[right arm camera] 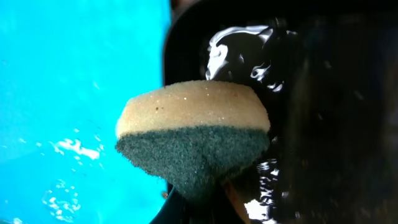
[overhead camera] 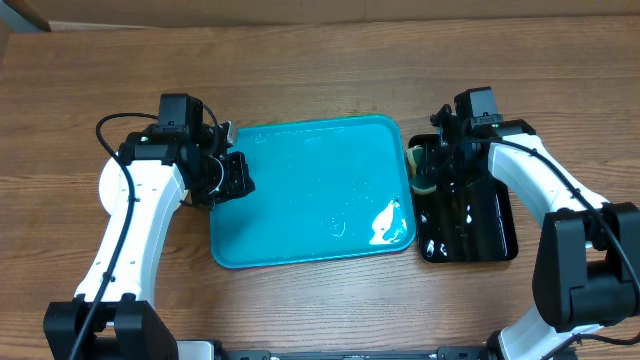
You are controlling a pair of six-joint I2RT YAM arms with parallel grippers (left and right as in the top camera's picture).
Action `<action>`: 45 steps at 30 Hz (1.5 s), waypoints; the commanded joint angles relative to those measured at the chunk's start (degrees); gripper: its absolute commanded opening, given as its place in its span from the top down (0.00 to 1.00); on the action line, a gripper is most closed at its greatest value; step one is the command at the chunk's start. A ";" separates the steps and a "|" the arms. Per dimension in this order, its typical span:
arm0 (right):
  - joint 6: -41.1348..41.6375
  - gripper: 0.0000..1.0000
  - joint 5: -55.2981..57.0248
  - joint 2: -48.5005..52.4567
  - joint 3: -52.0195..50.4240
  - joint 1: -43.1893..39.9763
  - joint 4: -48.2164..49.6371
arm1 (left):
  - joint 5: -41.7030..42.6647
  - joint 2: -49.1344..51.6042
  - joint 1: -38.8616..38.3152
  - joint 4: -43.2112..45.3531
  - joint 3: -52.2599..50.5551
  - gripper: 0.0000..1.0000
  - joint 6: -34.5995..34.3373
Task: Clean dirty plates on tray and stack at the side
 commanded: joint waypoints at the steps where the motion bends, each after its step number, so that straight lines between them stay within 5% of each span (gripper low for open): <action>1: 1.36 0.96 4.70 0.00 1.40 0.02 -3.39 | -0.22 -0.92 -0.33 -0.02 -0.33 0.82 1.09; 15: 5.77 0.96 16.63 -6.14 4.92 -1.22 -13.09 | -2.99 -0.92 -0.33 0.09 -0.33 0.80 1.14; 16: 5.77 0.91 17.44 -6.05 4.92 -1.22 -13.25 | -2.99 -0.92 -0.33 0.09 -0.33 0.80 1.14; 19: 5.79 0.48 17.16 -6.08 4.96 -1.22 -12.07 | -2.99 -0.92 -0.33 0.04 -0.33 0.80 1.14; 21: 5.73 0.48 15.21 -6.12 5.11 -1.18 -11.96 | -2.99 -0.92 -0.35 -0.17 -0.33 0.80 1.16; 26: 0.76 0.67 -2.97 -6.62 5.14 -0.04 -14.67 | -3.02 -0.92 -0.35 -0.70 -0.33 0.80 2.16; 31: 0.85 0.96 -2.54 -6.60 4.81 6.29 -18.73 | -4.09 -0.92 -0.35 -0.74 -0.33 0.81 2.19; 45: 9.11 0.96 5.09 -6.54 -9.14 18.40 -4.46 | -4.04 -0.92 -0.35 -1.01 -0.33 0.82 2.16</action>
